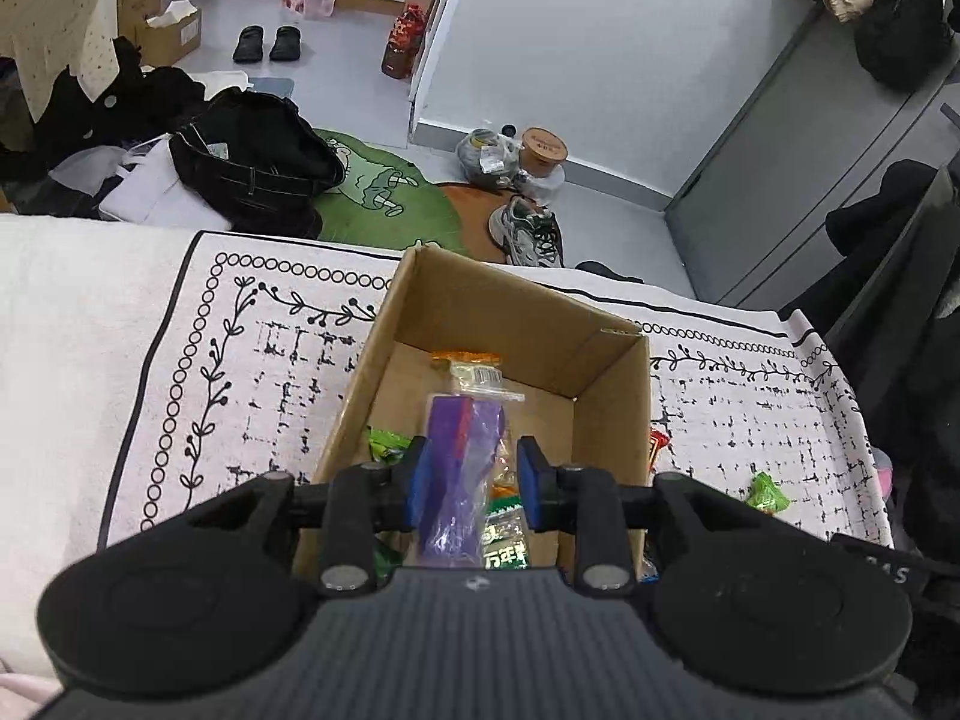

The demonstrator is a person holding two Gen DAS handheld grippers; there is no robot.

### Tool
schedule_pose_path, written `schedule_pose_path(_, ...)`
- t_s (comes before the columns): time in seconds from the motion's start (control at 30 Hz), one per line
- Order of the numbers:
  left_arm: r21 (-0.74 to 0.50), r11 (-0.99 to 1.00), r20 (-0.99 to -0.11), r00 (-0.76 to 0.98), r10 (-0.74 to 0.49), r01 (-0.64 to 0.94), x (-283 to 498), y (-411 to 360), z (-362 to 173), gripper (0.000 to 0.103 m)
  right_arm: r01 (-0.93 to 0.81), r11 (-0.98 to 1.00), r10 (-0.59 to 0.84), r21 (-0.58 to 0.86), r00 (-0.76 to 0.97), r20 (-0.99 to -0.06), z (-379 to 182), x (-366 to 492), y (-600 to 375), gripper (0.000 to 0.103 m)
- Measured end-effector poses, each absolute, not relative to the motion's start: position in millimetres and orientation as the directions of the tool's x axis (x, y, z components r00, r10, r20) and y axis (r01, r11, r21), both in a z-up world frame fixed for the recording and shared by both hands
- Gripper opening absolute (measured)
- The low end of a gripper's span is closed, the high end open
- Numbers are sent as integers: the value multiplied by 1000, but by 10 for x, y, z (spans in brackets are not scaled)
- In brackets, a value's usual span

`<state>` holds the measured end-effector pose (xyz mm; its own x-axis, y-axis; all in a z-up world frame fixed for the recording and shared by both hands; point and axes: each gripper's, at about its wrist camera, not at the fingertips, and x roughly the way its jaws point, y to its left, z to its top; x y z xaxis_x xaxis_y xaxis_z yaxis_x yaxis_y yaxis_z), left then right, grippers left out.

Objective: Organize snacks
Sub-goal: 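Carry the purple bar with the left tool while the right tool carries the orange packet to the box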

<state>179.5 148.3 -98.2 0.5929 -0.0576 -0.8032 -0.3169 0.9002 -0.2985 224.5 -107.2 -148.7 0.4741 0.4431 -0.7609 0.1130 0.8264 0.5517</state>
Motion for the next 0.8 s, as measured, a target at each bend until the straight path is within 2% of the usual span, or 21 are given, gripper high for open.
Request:
schedule_pose_path(0.43, -279, 903, -825, 563, -51, -326, 1883, 1505, -1119, 31, 126, 815, 476, 566, 412, -777, -1887, 2432, -947, 26)
schedule_pose_path(0.53, -256, 911, -832, 553, -38, -322, 1918, 1471, -1149, 34, 137, 815, 474, 563, 400, -784, -1974, 2470, -935, 26)
schedule_pose_path(0.67, -233, 918, -843, 537, -27, -320, 1974, 1420, -1197, 45, 143, 819, 470, 556, 390, -792, -2076, 2509, -932, 27)
schedule_pose_path(0.8, -214, 923, -853, 521, -18, -319, 2021, 1393, -1244, 49, 154, 814, 477, 560, 374, -795, -2185, 2564, -928, 28)
